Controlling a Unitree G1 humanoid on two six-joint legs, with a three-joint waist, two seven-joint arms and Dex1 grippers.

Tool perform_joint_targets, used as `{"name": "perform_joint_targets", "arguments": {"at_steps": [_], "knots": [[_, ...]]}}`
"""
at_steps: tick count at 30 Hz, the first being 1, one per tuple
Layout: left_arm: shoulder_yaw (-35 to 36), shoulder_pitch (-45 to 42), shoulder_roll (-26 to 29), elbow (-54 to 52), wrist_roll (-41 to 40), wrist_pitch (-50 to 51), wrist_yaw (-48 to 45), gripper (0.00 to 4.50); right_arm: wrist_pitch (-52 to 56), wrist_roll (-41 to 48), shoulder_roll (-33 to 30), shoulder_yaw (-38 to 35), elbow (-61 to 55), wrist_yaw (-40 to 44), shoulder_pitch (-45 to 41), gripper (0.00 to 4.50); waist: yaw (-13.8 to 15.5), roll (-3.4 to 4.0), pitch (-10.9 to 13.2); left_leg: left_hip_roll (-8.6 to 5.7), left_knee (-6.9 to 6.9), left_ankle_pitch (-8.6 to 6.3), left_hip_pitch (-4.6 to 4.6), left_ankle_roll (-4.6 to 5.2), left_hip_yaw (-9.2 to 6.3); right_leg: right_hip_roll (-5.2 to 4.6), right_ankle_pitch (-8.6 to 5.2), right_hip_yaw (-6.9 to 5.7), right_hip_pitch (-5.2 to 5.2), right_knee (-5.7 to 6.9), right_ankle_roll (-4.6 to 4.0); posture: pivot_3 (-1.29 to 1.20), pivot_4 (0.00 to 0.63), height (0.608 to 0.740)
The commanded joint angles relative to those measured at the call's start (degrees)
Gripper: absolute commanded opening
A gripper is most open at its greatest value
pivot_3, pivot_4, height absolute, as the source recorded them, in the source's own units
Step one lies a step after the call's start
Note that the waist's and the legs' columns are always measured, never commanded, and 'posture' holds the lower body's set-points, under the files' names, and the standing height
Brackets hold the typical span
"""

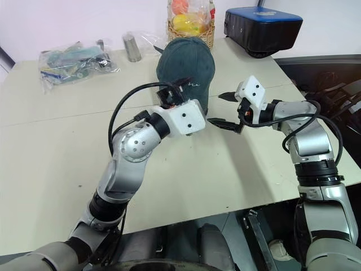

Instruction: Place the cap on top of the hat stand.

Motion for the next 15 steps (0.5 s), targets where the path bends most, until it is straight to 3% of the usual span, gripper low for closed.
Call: {"name": "perform_joint_targets", "arguments": {"at_steps": [1, 3, 5, 7, 11, 15], "knots": [[4.1, -4.9, -5.7, -0.1, -4.1, 4.5, 4.6, 4.43, -1.3, -0.1, 0.0, -0.9, -0.1, 0.3, -2.0, 4.5, 0.2, -0.01, 0.0, 0.0, 0.02, 0.0, 0.0, 0.0, -0.01, -0.01, 0.0, -0.01, 0.02, 0.0, 0.0, 0.0, 0.15, 0.74], [8.3, -11.7, -10.4, 6.8, -3.5, 9.1, 13.0, 4.43, -1.6, -0.2, 0.2, -0.9, 0.2, 0.3, -2.2, 4.5, 0.3, -0.03, 0.0, -0.01, 0.18, -0.02, -0.01, 0.04, -0.07, -0.01, 0.0, -0.06, 0.11, -0.01, 0.0, 0.0, 0.15, 0.74], [16.0, -20.9, -15.2, 16.8, -4.1, 12.7, 27.4, 4.43, -1.8, -0.4, 0.4, -0.9, 0.5, 0.2, -2.6, 4.5, 0.2, -0.08, 0.0, 0.0, 0.56, -0.15, -0.03, 0.26, -0.17, 0.03, 0.0, -0.17, 0.29, 0.02, 0.01, 0.0, 0.15, 0.74], [23.5, -30.2, -15.5, 28.6, -6.1, 13.2, 41.9, 4.43, -2.2, -0.6, 0.6, -0.9, 0.9, 0.1, -2.9, 4.5, -0.1, -0.09, 0.1, 0.0, 0.66, -0.21, 0.02, 0.36, -0.19, 0.03, 0.0, -0.16, 0.35, 0.04, 0.04, 0.0, 0.15, 0.74], [39.2, -47.2, -9.3, 54.1, -14.0, 14.5, 64.2, 4.43, -3.3, -1.0, 0.8, -1.2, 2.1, -0.4, -3.7, 4.5, 0.0, -0.18, 0.1, 0.0, 0.64, -0.23, -0.06, 0.39, -0.19, 0.03, 0.0, -0.18, 0.23, 0.07, 0.05, 0.0, 0.15, 0.74], [49.0, -57.0, 1.7, 74.8, -25.9, 7.4, 67.4, 4.43, -4.0, -1.1, 1.0, -1.5, 2.8, -0.7, -4.3, 4.5, -0.3, -0.25, 0.2, 0.0, 0.47, -0.13, -0.12, 0.19, -0.04, 0.0, 0.0, -0.11, 0.0, 0.09, 0.05, 0.0, 0.15, 0.74]]}}
